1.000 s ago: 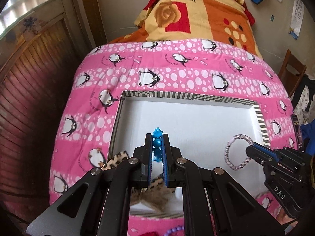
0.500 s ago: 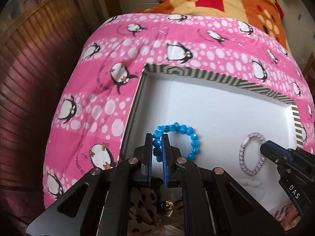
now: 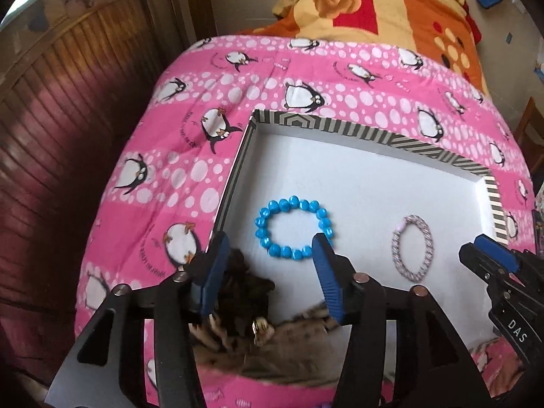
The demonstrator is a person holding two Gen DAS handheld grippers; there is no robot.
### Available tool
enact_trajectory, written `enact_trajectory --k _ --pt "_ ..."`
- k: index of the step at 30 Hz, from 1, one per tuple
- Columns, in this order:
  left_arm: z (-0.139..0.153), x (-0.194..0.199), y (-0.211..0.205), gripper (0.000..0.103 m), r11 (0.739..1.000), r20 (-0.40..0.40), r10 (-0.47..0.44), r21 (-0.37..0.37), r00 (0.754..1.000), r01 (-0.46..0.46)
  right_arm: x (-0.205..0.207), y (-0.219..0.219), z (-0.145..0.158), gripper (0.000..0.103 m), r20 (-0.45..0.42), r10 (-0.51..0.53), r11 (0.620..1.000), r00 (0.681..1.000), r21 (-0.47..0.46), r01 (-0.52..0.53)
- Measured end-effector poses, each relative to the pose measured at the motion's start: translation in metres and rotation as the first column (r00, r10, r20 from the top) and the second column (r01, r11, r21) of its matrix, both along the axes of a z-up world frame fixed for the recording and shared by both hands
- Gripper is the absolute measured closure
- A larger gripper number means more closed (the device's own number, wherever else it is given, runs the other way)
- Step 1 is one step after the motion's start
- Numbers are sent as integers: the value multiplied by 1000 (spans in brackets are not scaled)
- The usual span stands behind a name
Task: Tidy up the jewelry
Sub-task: 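Lower both bracelets into the tray and open both tools, then withdraw both tools and approach the red bow clip and bead strands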
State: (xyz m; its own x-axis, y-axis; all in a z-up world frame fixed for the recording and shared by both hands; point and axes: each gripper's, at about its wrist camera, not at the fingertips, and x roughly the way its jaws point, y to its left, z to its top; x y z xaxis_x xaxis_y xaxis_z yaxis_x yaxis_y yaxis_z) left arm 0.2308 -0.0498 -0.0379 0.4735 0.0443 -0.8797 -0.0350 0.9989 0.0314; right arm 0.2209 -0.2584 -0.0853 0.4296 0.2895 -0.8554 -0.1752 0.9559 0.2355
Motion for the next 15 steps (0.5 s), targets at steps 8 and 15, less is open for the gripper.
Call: enact_trajectory --k 8,15 --pt "18 -45 1 52 1000 51 -4 -2 999 4 -51 -1 26 61 51 -2 1000 999 -13 3" --pt "26 -92 4 52 1000 82 2 -5 997 -2 -94 0 36 60 63 -6 1000 998 -24 7"
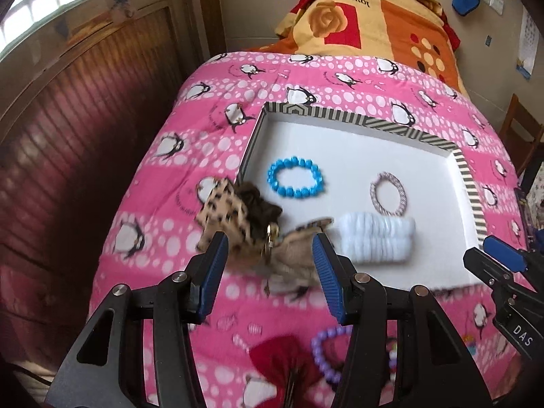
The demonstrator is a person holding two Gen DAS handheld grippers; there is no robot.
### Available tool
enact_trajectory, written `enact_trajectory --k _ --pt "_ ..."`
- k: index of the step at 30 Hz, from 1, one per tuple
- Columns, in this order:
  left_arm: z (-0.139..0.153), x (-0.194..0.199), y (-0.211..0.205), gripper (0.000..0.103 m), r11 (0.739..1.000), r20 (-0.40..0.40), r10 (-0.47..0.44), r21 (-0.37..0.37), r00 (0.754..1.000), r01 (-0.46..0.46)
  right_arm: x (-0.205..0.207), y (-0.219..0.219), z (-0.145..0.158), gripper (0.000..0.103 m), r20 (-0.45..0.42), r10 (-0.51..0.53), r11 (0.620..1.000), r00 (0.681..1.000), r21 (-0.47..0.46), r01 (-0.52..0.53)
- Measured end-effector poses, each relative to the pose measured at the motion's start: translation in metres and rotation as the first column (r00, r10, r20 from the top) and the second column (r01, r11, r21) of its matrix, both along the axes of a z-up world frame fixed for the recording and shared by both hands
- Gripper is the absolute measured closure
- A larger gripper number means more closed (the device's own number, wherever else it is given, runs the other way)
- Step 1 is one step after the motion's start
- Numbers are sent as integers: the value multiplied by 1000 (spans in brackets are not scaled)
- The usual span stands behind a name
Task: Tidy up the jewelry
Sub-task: 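Withdraw both tools and approach the red bow clip and bead strands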
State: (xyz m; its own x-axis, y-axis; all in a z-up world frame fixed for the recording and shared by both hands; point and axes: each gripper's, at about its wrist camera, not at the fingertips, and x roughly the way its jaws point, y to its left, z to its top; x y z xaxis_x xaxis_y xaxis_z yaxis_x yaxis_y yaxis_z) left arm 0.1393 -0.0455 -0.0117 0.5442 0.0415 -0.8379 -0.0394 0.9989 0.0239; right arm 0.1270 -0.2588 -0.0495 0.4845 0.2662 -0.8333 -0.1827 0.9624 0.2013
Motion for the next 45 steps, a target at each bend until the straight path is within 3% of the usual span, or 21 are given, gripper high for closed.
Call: enact_trajectory --k 6,17,21,36,38,41,45 --pt "0 -36 7 49 1000 -2 2 -29 1000 -2 -36 3 3 59 -4 -2 1000 1000 -6 2" --pt "-2 -92 10 43 999 9 -33 -13 999 33 -91 7 3 56 -15 -14 1000 1000 -12 14" --pt "-3 -107 11 43 999 5 -43 -8 999 44 -105 6 3 49 -16 -19 1000 1000 -9 19" --pt "-10 -138 12 43 997 -13 -75 -5 997 75 -144 -2 1 49 -24 -43 999 999 -26 43" --pt "-11 -140 15 43 997 -20 -81 -18 997 81 -146 -4 -1 49 -29 -47 999 998 -28 46" --pt "-12 -144 25 43 991 -24 -96 -98 995 93 -150 -7 -3 49 -35 -50 998 998 -28 50" --pt "-17 -150 37 43 991 -40 -98 -100 994 93 -156 -14 -8 49 -48 -62 998 997 -33 60"
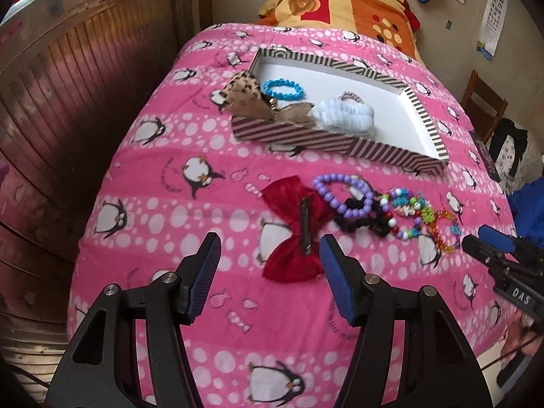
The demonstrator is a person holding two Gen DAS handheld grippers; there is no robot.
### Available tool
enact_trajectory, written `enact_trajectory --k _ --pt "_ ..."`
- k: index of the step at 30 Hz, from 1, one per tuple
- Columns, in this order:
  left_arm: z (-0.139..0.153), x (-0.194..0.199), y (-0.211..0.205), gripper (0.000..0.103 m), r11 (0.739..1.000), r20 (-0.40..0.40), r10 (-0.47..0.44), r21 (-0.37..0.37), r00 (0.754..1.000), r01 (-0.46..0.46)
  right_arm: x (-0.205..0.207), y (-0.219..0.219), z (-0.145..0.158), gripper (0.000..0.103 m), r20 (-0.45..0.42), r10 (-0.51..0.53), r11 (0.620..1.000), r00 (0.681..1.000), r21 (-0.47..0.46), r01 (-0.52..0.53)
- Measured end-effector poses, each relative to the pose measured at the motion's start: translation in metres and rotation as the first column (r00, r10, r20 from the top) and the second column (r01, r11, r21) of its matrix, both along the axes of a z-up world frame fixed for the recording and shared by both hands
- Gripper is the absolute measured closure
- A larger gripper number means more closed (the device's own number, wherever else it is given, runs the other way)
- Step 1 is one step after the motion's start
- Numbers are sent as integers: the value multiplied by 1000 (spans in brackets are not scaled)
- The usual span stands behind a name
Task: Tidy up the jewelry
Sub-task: 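Withdraw both tools and approach the red bow clip and bead strands, then grasp red bow clip with left tool while right tool grasps green bead strand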
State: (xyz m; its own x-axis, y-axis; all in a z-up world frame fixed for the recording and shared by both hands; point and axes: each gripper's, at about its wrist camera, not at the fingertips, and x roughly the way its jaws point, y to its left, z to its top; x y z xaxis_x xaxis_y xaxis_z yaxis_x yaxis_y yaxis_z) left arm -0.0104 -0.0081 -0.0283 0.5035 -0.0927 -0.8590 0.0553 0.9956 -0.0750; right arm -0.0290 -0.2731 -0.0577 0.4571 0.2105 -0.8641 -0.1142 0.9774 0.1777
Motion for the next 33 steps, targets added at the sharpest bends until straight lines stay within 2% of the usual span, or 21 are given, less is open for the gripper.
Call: enact_trajectory --k 8,13,18,23,30,33 --pt "-16 0 12 43 999 -67 24 -34 997 -27 -4 -16 -15 49 -36 -21 1000 999 5 21" --pt "-16 7 0 43 997 -81 0 -73 997 -5 2 -21 -20 49 -46 -19 999 999 27 21" --pt "-22 17 -17 43 998 -95 -37 -58 995 32 20 -21 -22 49 -27 -5 1000 1000 30 6" --pt "-36 28 -25 43 998 -130 -39 -48 991 33 41 -14 -32 62 -45 40 999 998 -7 -40" --pt "-43 40 -31 43 999 -143 -29 -20 989 27 66 -1 -44 70 -84 122 991 989 -43 -126" --pt "-50 46 -32 43 1000 -159 -23 -12 987 22 75 5 -55 79 -115 154 985 981 -58 -161"
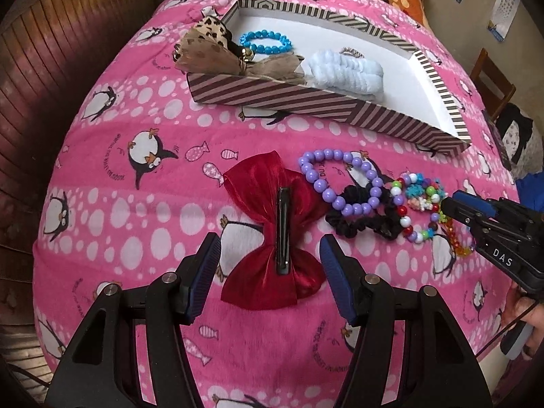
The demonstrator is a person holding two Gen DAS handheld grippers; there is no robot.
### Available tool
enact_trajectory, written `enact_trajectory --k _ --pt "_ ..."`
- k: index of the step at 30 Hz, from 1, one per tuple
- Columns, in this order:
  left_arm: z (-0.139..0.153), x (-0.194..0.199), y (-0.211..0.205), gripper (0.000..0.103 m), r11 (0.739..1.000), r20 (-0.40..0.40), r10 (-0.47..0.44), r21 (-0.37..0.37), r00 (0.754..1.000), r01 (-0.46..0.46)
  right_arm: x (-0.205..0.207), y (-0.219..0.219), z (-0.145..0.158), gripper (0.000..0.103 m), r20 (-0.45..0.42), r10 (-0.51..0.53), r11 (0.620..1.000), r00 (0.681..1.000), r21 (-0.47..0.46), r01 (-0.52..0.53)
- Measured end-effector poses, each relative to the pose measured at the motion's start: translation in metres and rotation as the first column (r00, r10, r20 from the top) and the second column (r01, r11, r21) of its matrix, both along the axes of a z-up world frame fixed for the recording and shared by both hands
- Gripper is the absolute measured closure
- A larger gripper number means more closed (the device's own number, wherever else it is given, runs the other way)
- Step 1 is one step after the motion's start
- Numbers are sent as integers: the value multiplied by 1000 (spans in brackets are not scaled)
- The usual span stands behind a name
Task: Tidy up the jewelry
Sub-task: 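Grasp red bow clip with left tool while right tool grasps green bead strand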
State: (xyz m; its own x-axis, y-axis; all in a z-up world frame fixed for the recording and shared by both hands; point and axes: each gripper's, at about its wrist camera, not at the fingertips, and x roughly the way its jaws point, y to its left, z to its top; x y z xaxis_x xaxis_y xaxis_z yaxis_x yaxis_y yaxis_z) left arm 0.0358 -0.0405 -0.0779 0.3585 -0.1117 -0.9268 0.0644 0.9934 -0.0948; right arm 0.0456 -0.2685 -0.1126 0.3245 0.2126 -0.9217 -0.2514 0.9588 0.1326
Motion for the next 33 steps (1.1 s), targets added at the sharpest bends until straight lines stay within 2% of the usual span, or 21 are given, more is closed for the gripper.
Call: enact_trajectory --k 1,2,5,7,10,13,24,33 --pt "-3 2 -1 43 1000 -7 1 -1 1000 -1 2 1 -1 83 -1 9 1000 1000 -1 -9" --pt "-6 4 0 43 1000 -19 4 -5 1000 -4 3 2 -2 91 1 16 1000 1000 0 -16" --pt "-15 7 5 46 999 -42 28 -35 999 -30 5 2 -2 91 7 22 1000 1000 1 -22" --pt "-13 6 11 76 998 -19 45 -44 999 -45 2 -3 2 91 10 9 1000 1000 20 -9" --pt "-9 6 16 86 998 -18 28 -63 999 -29 1 -13 20 91 47 -28 998 999 60 25" --pt "1 2 18 88 999 18 15 -47 1000 -15 1 -23 44 91 86 -61 992 994 111 51" --pt "57 -1 24 88 996 131 1 -84 991 10 2 -22 106 91 214 -73 990 974 134 44" --pt "80 27 16 88 998 193 -8 -52 981 18 30 -20 119 91 244 -83 991 966 125 54"
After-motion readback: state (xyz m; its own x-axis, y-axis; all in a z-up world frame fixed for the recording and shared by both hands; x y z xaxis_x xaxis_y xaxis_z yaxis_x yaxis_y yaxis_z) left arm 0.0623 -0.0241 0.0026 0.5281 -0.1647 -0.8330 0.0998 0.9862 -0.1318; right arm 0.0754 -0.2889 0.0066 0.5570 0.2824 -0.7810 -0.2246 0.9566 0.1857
